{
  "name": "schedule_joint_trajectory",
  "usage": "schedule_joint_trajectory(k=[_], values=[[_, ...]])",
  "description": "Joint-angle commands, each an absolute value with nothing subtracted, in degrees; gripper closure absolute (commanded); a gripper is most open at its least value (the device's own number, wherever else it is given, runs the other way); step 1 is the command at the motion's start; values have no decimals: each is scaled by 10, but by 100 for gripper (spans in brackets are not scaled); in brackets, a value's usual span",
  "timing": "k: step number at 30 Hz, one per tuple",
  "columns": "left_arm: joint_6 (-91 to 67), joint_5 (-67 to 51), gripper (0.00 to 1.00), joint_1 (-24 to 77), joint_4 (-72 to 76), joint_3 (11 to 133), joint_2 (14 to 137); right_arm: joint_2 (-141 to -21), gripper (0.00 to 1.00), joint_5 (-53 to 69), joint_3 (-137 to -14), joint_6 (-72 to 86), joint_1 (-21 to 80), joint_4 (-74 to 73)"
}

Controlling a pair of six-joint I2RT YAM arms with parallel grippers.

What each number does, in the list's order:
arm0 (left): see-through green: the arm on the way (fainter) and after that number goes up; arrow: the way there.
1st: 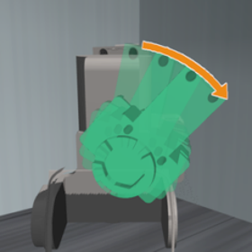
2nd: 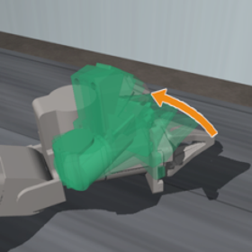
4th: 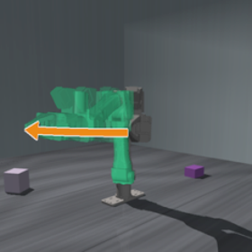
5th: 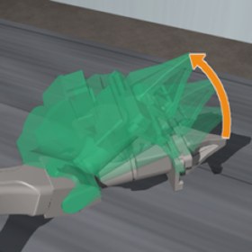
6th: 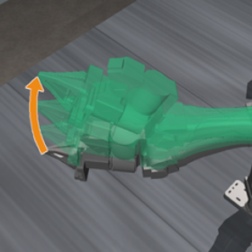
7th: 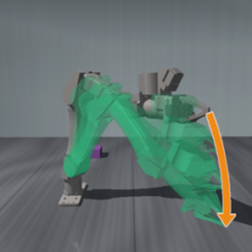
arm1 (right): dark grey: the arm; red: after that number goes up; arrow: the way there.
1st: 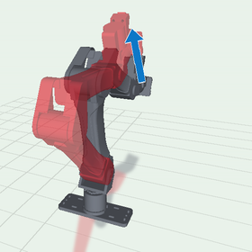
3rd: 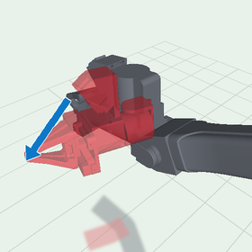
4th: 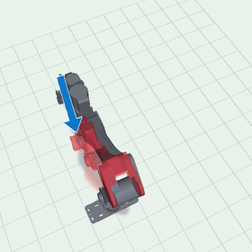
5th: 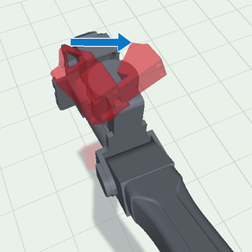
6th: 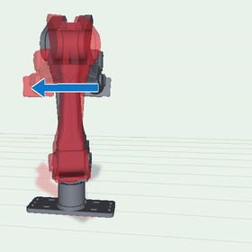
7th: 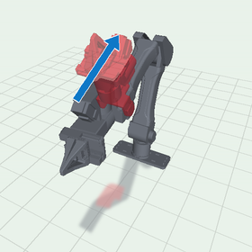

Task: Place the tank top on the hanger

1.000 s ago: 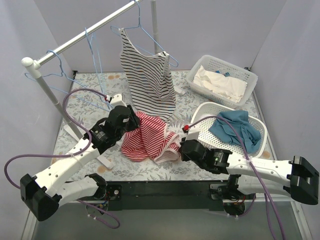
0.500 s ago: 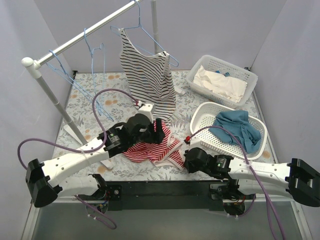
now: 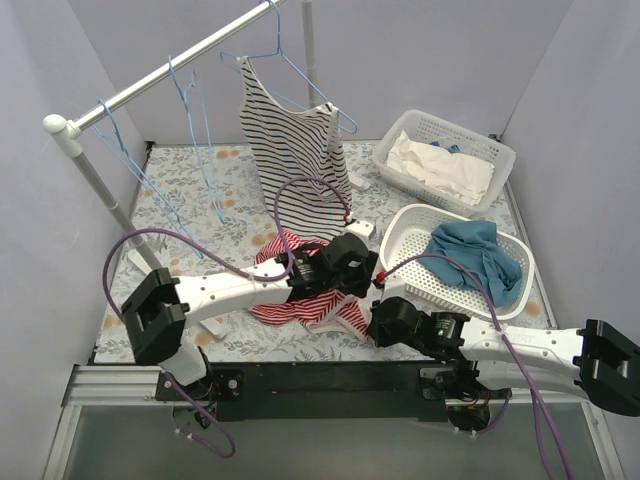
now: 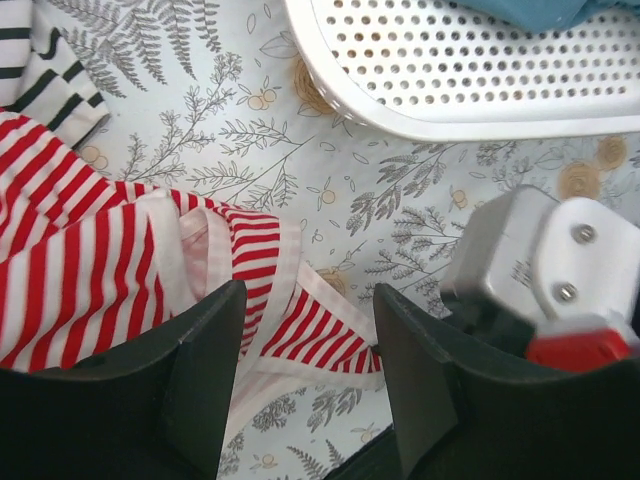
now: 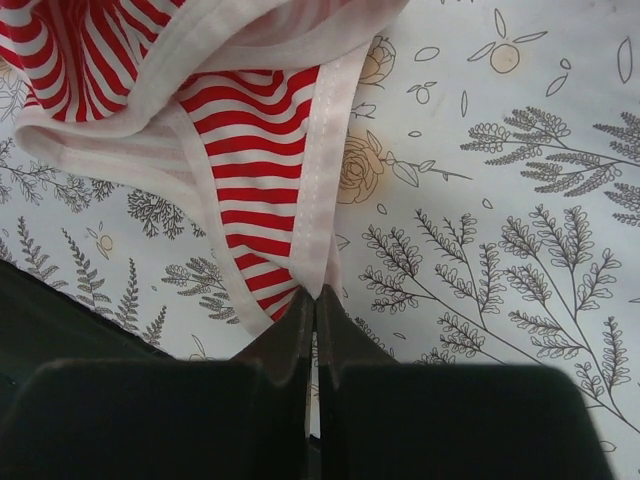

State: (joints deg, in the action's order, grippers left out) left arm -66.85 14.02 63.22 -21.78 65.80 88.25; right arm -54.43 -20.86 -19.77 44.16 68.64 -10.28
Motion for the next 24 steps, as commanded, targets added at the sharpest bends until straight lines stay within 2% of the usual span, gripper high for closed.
schedule_joint_trajectory(k=[1, 7, 10, 13, 16, 20, 21, 24], values=[[-644, 134, 47, 635, -209, 698, 940, -524, 99, -221, -178, 467, 686, -89], [-635, 155, 47, 635, -226, 727, 1001, -508, 99, -224, -164, 478, 686, -87], [-639, 181, 50, 636, -242, 727, 1019, -500, 99, -229, -163, 484, 686, -87], [-644, 204, 63, 640, -257, 716, 1021, -494, 99, -236, -165, 487, 686, -87], [-649, 207, 66, 640, -269, 697, 1014, -491, 99, -243, -172, 484, 686, -87], [-662, 211, 76, 640, -282, 676, 1001, -495, 99, -248, -184, 480, 686, -94], [-664, 214, 85, 640, -284, 672, 996, -498, 99, -253, -189, 480, 686, -96], [-674, 221, 97, 640, -286, 670, 963, -501, 99, -259, -195, 482, 686, -105]])
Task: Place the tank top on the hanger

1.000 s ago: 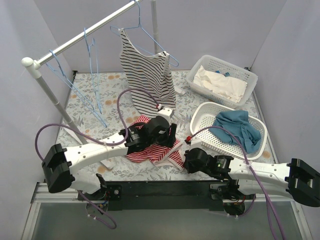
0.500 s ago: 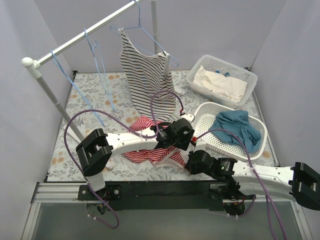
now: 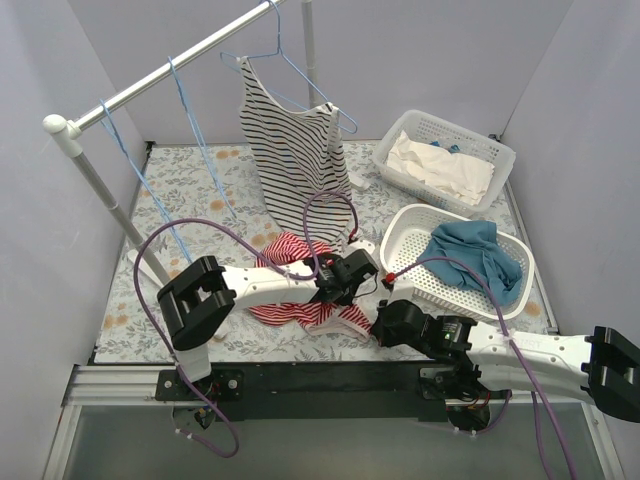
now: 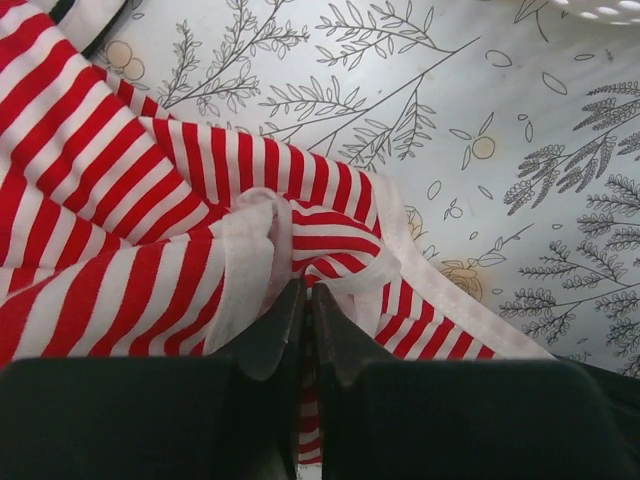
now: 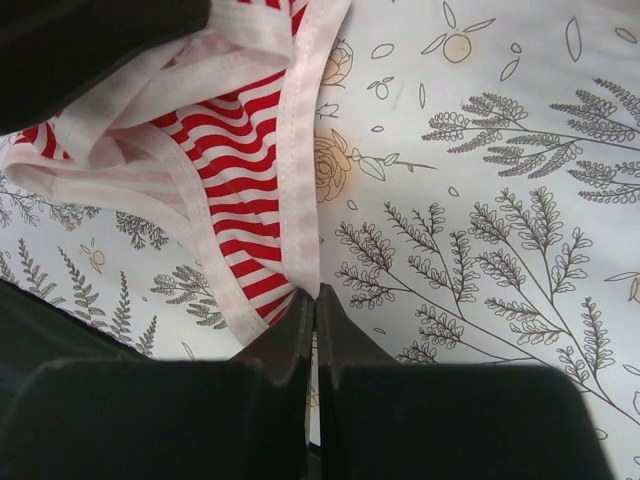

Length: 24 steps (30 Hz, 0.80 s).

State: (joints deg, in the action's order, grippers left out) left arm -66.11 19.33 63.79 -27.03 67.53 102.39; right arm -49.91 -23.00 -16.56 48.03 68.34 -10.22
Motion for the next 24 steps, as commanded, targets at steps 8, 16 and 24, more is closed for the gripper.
schedule_joint_trajectory(k=[8, 16, 24], values=[[-709, 309, 100, 639, -264, 666, 814, -502, 99, -299, -253, 465, 686, -163], [-761, 418, 100, 639, -272, 656, 673, -518, 99, -400, -430, 387, 649, -309], [-727, 504, 100, 639, -214, 653, 564, -563, 99, -341, -711, 253, 492, -313]])
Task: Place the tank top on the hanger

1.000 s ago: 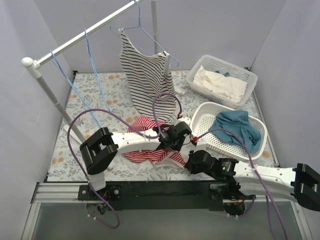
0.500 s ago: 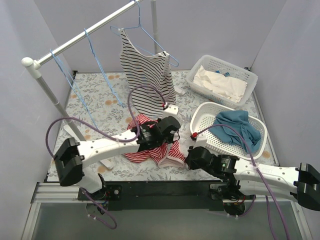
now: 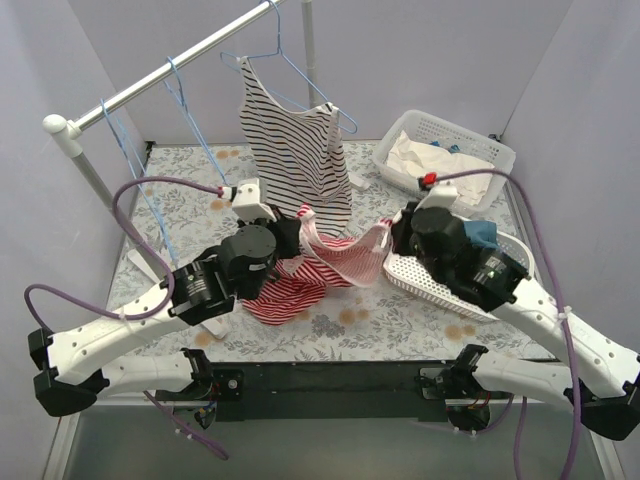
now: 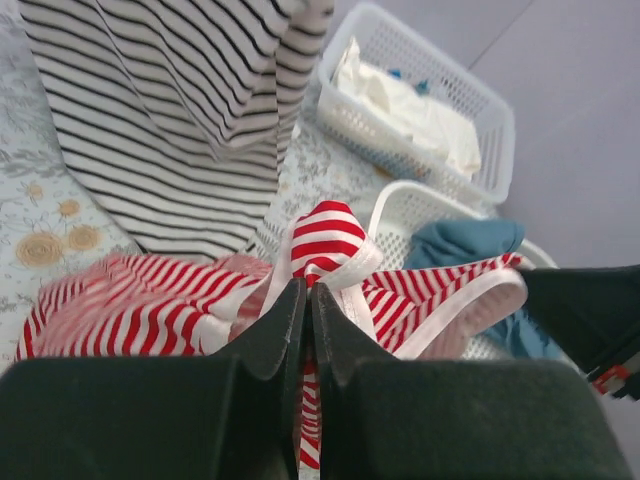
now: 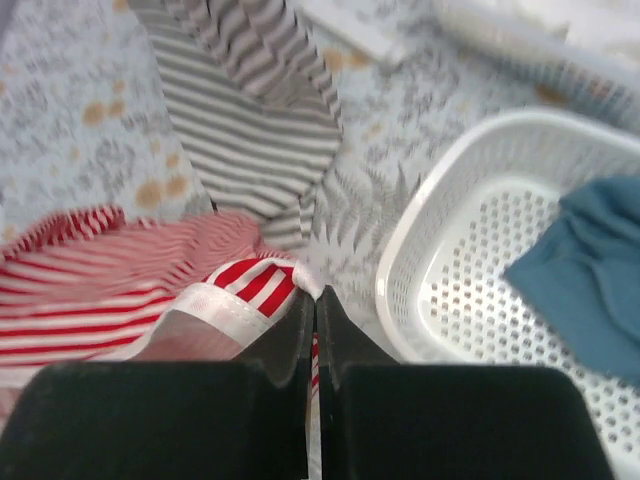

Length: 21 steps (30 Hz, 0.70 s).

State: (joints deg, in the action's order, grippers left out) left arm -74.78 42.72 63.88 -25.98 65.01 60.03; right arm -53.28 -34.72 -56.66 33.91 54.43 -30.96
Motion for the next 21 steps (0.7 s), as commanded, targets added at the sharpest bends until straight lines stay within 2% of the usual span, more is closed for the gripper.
schedule_joint_trajectory(k=[1, 7, 12, 16, 21], values=[[-715, 510, 100, 639, -203, 658, 562, -575, 99, -336, -741, 246, 488, -313], [-629, 561, 100, 639, -170, 735, 582, -670, 99, -319, -968, 202, 477, -316], [-559, 560, 100, 639, -116, 772, 573, -711, 99, -326, -1070, 196, 475, -316], [-561, 535, 100, 639, -138, 782, 563, -710, 99, -318, -1054, 207, 475, -316], [-665, 496, 100, 639, -256, 742, 545, -666, 99, -289, -875, 250, 475, -296]])
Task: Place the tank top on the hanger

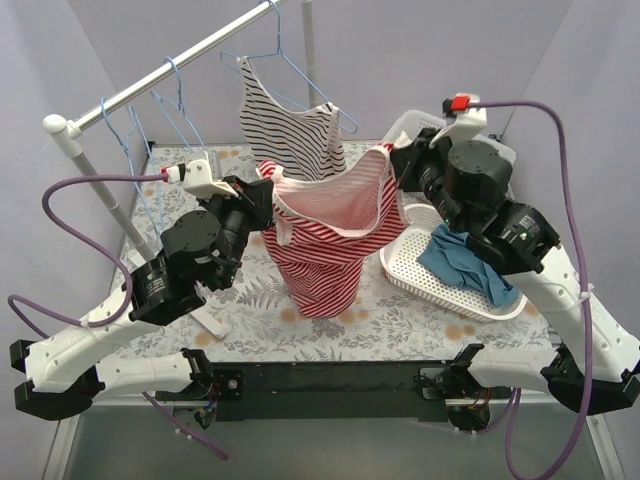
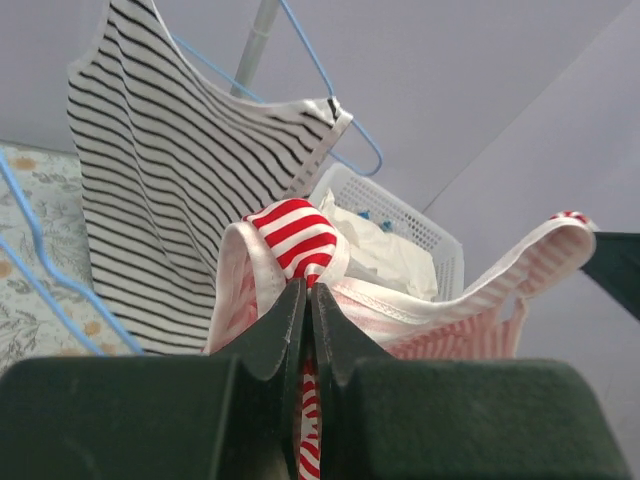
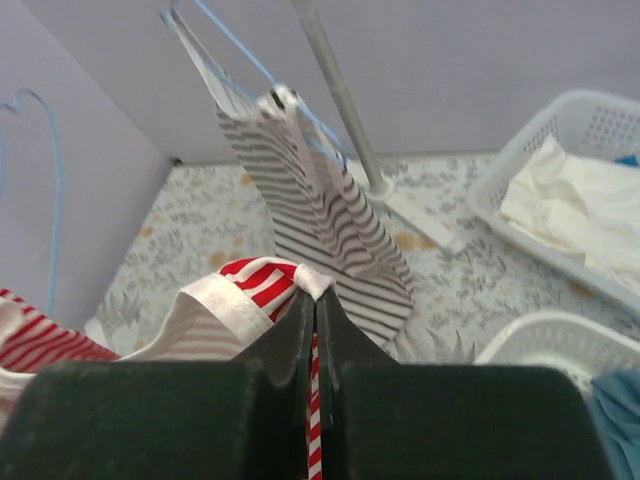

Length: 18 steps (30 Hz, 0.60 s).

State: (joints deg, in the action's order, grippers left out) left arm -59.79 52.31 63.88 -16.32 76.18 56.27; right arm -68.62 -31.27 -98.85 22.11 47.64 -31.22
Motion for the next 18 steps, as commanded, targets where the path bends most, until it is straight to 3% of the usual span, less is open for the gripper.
schedule_joint_trajectory(k=[1, 5, 9, 10, 13, 18], values=[[-688, 491, 100, 639, -276, 718, 541, -660, 99, -283, -846, 258, 475, -294], [-807, 434, 97, 639, -341, 617, 518, -634, 99, -253, -692, 297, 475, -280], [-873, 367, 83, 639, -322, 514, 492, -628, 99, -180, -571, 325, 473, -240], [-876, 357, 75, 639, -319, 504, 491, -634, 99, -174, -544, 328, 473, -234], [-854, 322, 59, 639, -307, 495, 492, -643, 99, -164, -525, 330, 471, -229], [-774, 250, 43, 639, -272, 522, 482, -650, 99, -145, -517, 322, 471, -222]])
